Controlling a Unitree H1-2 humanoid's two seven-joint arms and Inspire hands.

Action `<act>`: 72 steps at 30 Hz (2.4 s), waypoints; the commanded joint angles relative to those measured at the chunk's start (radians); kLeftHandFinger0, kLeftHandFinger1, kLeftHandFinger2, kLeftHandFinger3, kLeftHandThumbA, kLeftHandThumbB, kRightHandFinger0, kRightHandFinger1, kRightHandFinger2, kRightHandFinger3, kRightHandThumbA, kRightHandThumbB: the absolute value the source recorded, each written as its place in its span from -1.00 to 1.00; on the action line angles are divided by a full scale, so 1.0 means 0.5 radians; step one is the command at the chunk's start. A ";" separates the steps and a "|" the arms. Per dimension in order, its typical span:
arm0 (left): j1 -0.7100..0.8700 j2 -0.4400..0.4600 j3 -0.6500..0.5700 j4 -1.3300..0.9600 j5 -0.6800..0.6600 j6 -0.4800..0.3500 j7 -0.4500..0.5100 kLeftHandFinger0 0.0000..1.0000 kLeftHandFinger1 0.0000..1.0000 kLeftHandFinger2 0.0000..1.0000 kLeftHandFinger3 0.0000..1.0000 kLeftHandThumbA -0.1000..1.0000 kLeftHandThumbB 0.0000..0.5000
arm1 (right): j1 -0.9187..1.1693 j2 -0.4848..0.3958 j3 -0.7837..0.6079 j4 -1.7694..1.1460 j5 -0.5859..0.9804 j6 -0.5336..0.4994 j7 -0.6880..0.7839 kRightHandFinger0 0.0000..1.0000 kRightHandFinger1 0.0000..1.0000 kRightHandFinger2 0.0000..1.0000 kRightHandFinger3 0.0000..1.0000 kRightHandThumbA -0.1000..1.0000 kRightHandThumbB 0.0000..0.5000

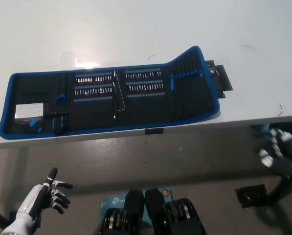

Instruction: The robot uses its right hand to lift an edge of the toolkit kept in middle of the desk and make one fold in it

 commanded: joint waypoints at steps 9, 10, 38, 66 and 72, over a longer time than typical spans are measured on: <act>-0.024 -0.007 0.040 -0.062 -0.049 0.021 -0.034 -0.25 -0.27 -0.32 0.10 1.00 0.91 | -0.531 -0.124 0.167 -0.450 0.064 0.287 0.381 -0.62 -0.49 -0.10 0.45 -0.46 -0.69; -0.023 -0.009 0.042 -0.063 -0.050 0.025 -0.032 -0.26 -0.27 -0.33 0.09 1.00 0.96 | -0.553 -0.110 0.160 -0.429 0.052 0.299 0.367 -0.60 -0.47 -0.06 0.47 -0.49 -0.69; 0.024 -0.038 0.041 -0.065 -0.023 -0.018 -0.014 -0.28 -0.25 -0.25 0.12 1.00 0.98 | -0.744 0.471 -0.414 0.529 0.036 0.414 -0.217 1.00 1.00 1.00 1.00 -0.28 -0.42; -0.001 -0.031 0.058 -0.082 -0.031 -0.012 -0.018 -0.33 -0.26 -0.33 0.09 1.00 1.00 | -0.737 0.925 -0.287 0.843 -0.051 0.281 -0.579 1.00 1.00 1.00 1.00 -0.61 -0.64; -0.028 -0.021 0.054 -0.081 -0.039 -0.008 -0.038 -0.33 -0.26 -0.27 0.12 1.00 0.98 | -0.710 0.972 -0.329 0.871 0.008 0.212 -0.621 0.52 0.89 1.00 1.00 -0.69 -0.55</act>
